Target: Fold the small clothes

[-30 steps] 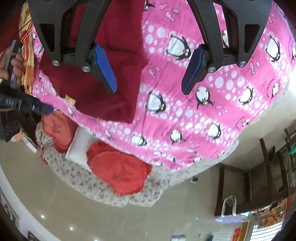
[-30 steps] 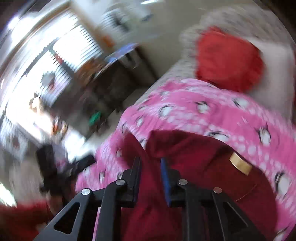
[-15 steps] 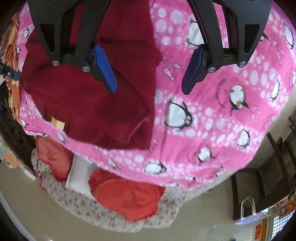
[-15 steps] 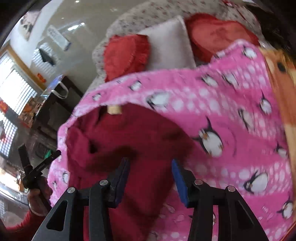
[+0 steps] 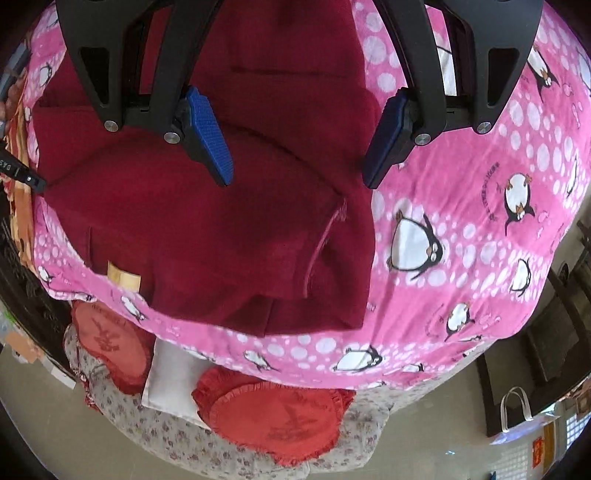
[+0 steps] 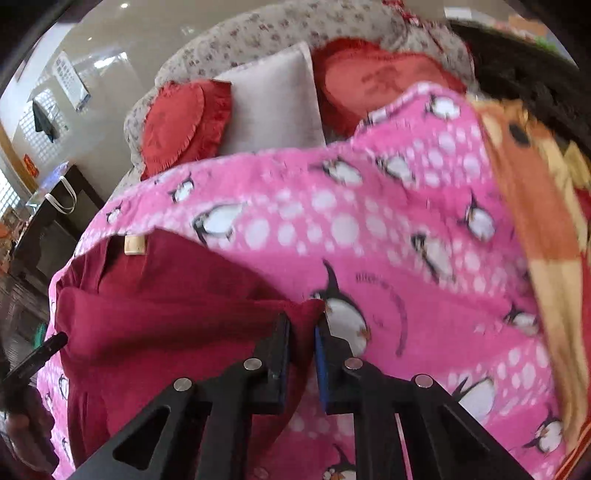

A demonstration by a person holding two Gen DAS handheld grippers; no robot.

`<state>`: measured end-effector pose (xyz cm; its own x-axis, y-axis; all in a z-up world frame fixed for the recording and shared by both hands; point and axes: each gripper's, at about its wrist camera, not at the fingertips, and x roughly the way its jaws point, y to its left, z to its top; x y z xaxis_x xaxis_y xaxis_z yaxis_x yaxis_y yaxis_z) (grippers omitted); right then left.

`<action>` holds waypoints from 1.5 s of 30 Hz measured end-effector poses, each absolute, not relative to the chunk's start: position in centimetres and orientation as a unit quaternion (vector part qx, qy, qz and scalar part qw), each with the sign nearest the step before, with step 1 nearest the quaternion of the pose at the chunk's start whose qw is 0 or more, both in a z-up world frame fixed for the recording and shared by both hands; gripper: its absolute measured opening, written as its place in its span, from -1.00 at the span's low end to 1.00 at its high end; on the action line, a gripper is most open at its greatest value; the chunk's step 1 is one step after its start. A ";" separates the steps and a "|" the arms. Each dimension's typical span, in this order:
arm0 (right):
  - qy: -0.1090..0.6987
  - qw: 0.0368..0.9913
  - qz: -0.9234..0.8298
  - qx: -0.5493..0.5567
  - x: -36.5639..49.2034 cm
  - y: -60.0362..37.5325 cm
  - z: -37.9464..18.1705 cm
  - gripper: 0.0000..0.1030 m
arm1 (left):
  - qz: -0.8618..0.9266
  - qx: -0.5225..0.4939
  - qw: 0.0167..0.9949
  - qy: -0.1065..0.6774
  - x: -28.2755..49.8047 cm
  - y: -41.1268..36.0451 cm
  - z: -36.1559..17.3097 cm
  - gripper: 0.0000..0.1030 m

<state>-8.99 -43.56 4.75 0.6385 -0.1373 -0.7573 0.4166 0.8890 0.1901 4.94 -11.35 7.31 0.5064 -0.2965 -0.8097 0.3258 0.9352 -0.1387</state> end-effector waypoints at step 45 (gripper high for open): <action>0.444 0.866 -0.085 0.214 -18.2 -34.1 0.5 0.08 | -0.195 -0.004 0.819 0.540 -5.8 -3.3 5.2 0.42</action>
